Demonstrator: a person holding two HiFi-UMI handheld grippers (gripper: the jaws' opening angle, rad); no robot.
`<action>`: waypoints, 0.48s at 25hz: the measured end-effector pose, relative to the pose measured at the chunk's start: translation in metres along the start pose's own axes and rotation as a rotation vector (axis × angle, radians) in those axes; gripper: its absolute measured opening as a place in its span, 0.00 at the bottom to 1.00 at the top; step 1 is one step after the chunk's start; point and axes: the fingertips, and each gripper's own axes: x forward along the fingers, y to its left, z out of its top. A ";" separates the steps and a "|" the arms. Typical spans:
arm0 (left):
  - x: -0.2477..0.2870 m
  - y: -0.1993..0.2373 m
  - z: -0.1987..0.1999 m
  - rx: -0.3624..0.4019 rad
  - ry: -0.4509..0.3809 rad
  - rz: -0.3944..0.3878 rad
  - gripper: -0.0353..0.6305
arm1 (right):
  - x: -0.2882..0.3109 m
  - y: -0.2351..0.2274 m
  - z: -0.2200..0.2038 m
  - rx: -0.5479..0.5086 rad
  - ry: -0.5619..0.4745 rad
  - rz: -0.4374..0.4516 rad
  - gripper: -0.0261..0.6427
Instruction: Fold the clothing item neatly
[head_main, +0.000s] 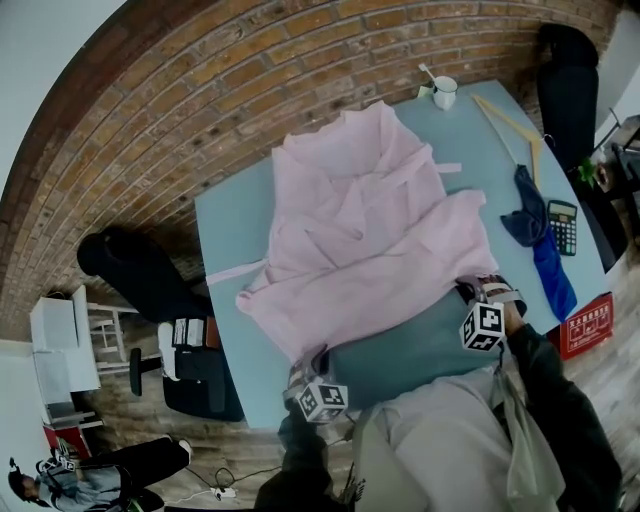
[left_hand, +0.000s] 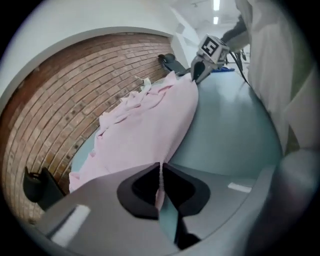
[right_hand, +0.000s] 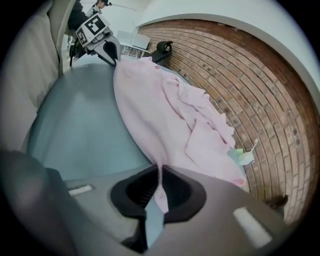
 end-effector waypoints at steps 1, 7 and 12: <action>-0.006 -0.001 0.001 -0.032 -0.006 -0.012 0.08 | -0.007 0.001 0.001 0.015 -0.007 0.016 0.08; -0.050 -0.024 0.001 -0.052 -0.035 -0.106 0.08 | -0.057 0.025 0.000 0.004 -0.024 0.119 0.08; -0.091 -0.055 -0.001 -0.023 -0.022 -0.316 0.07 | -0.101 0.062 -0.012 0.028 -0.032 0.287 0.08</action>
